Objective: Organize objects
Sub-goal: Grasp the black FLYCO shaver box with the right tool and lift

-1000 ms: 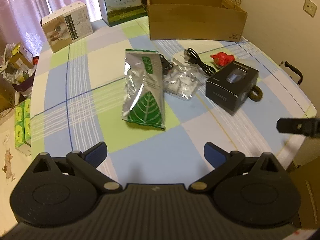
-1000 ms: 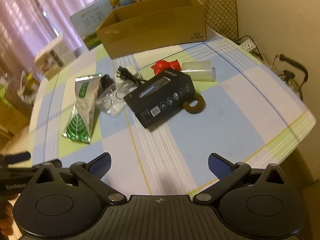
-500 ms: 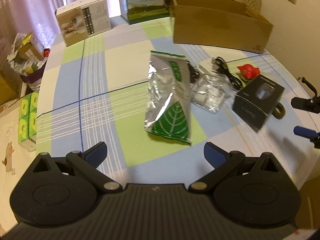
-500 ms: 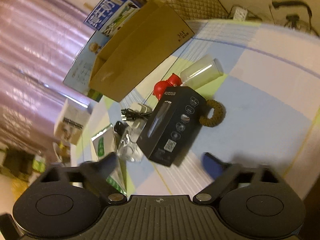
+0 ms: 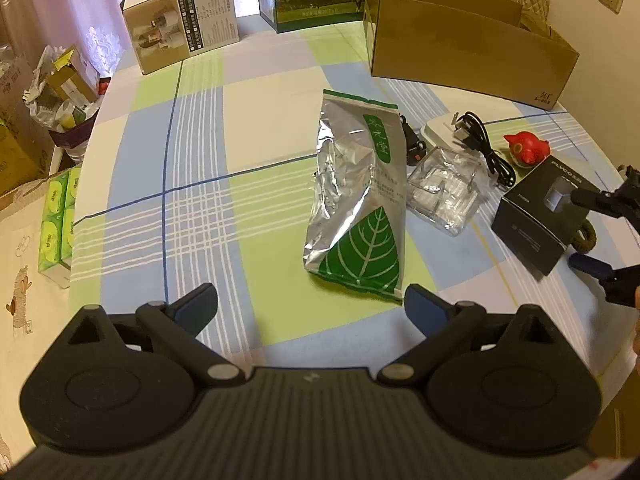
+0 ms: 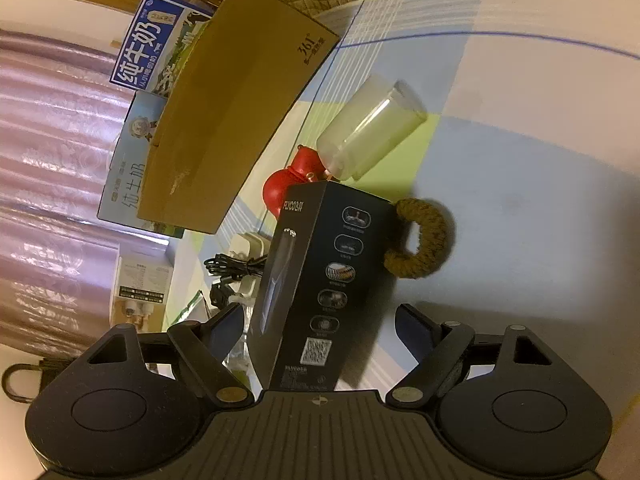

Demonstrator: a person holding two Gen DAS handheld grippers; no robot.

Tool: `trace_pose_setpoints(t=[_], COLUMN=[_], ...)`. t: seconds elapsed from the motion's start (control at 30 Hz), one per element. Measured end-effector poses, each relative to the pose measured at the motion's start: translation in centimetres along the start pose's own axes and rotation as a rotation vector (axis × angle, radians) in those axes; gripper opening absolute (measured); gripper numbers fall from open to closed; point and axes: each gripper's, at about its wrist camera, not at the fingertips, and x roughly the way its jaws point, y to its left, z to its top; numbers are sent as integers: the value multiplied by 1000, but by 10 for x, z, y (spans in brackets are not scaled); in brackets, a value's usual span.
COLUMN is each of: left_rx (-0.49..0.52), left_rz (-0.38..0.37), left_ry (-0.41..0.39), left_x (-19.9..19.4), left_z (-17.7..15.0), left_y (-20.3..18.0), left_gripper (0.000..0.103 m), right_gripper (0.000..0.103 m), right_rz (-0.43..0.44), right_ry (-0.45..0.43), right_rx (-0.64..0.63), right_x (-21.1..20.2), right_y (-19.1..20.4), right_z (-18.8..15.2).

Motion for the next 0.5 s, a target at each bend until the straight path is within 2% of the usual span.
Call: trace_pose_setpoints(t=[0.33, 0.5], left_rx=[8, 13], left_rz=[-1, 0], left_ry=[12, 14], left_x=[12, 17], left_z=[7, 10], left_y=[-7, -9], left_gripper=[98, 98], right_gripper=[48, 42], right_rz=[35, 24], right_ry=[44, 66], right_rx=[-8, -207], right_x=[19, 1], right_y=[4, 35], right_z=[7, 15])
